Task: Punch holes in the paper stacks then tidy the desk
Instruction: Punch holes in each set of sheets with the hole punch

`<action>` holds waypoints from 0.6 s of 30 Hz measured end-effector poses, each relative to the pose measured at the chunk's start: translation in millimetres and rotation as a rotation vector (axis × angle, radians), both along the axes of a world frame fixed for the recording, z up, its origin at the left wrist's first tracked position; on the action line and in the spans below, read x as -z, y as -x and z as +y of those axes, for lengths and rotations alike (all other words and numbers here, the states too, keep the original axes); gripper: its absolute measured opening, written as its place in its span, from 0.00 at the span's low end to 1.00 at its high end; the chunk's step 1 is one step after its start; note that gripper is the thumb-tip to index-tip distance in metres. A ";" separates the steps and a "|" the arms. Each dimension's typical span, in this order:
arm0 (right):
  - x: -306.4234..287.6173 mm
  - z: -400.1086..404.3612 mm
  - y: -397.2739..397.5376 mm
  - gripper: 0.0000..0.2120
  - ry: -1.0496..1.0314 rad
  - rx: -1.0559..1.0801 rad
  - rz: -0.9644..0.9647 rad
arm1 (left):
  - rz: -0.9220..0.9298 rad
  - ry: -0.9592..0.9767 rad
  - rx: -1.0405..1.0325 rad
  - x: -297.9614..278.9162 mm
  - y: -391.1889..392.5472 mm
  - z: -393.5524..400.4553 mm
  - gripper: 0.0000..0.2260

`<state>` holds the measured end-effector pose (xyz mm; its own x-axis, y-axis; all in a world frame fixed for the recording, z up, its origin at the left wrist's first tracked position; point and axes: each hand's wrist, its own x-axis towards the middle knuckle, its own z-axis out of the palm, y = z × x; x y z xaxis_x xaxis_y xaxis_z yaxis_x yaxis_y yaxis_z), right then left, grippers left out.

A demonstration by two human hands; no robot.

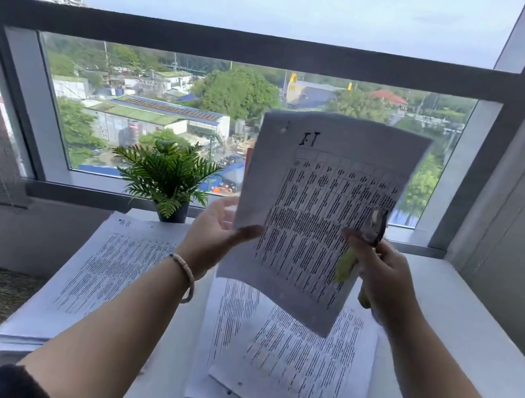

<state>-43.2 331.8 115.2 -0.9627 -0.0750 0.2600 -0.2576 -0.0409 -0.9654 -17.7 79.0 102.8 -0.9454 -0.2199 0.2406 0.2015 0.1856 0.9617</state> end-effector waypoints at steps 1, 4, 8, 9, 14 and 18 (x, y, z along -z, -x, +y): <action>-3.3 6.6 1.3 0.08 0.006 0.032 0.003 | -0.135 0.064 -0.013 10.1 0.4 -0.5 0.38; -5.5 26.0 3.7 0.08 -0.010 0.128 0.007 | -0.624 0.392 -0.027 58.5 -9.6 12.5 0.40; -0.5 38.6 5.0 0.10 -0.016 0.175 -0.024 | -0.784 0.902 0.014 93.5 -16.8 39.0 0.40; 1.1 40.3 4.6 0.10 -0.037 0.189 -0.026 | -0.794 0.950 0.015 93.4 -16.7 43.7 0.39; 5.4 48.4 6.5 0.13 -0.067 0.236 -0.078 | -0.828 1.062 0.049 91.2 -16.7 50.5 0.26; -4.4 50.4 7.1 0.17 -0.007 0.241 -0.193 | -0.770 0.795 0.002 93.5 -24.3 42.2 0.12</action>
<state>-50.3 382.2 119.5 -0.9845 0.1602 0.0710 -0.0710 0.0059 -0.9975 6.6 121.2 9.3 -0.9033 -0.2616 -0.3399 -0.3980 0.8067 0.4369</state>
